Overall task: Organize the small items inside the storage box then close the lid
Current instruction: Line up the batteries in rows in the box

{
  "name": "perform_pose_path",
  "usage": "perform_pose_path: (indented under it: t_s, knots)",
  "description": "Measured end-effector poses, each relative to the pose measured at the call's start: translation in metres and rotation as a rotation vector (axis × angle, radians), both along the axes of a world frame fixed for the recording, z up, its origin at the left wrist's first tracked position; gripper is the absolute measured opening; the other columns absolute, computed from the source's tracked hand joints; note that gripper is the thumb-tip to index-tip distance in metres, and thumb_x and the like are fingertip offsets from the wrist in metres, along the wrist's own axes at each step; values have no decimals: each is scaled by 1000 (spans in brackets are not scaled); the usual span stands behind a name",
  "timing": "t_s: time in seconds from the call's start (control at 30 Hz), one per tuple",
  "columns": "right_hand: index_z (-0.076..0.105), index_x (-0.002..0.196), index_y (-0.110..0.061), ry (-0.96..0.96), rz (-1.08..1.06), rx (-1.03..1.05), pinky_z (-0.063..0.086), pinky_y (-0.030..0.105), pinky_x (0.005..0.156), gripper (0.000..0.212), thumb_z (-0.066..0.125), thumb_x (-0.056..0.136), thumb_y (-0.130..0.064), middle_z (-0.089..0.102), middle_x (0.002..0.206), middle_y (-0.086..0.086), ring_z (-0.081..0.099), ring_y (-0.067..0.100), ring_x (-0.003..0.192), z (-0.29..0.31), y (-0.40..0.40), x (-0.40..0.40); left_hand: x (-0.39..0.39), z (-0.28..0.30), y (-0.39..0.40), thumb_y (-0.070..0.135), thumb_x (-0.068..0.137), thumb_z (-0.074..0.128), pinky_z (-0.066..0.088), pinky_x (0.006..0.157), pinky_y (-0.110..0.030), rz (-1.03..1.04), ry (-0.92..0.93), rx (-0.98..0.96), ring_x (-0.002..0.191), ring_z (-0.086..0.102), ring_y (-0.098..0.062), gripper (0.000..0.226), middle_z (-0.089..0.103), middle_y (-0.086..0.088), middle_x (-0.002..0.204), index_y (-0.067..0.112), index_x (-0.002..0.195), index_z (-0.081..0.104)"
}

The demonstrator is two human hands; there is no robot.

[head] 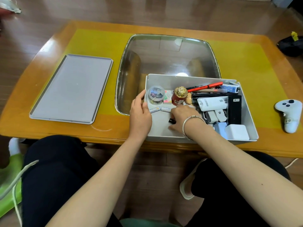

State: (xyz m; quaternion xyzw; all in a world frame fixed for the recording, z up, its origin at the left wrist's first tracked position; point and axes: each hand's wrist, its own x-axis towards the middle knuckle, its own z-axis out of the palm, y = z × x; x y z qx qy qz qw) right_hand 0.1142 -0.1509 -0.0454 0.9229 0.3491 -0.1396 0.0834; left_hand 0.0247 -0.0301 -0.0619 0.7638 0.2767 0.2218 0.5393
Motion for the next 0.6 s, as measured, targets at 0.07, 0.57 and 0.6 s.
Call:
perform_pose_path:
  t_s: [0.07,0.57,0.6]
  knots:
    - [62,101,-12,68,-68,0,49,35,81,34,70,77,-35,60,105,10,58,30,97,-1,2,3,-1,-1,2,14,103,37,44,78,-2,-22,1,-5,122,42,-3,40,44,1,142,20,141,41]
    - [64,97,-14,368,-206,528,50,19,55,15,63,83,-17,70,84,7,60,19,61,-5,20,-11,-9,-9,26,23,102,41,39,73,3,-252,43,32,117,41,6,44,41,4,146,27,145,33]
    - [64,94,-14,457,-250,529,51,18,50,11,64,84,-18,70,77,7,63,20,55,-7,24,-12,-9,-10,27,24,102,42,39,72,3,-253,43,27,113,43,9,44,41,4,146,28,145,33]
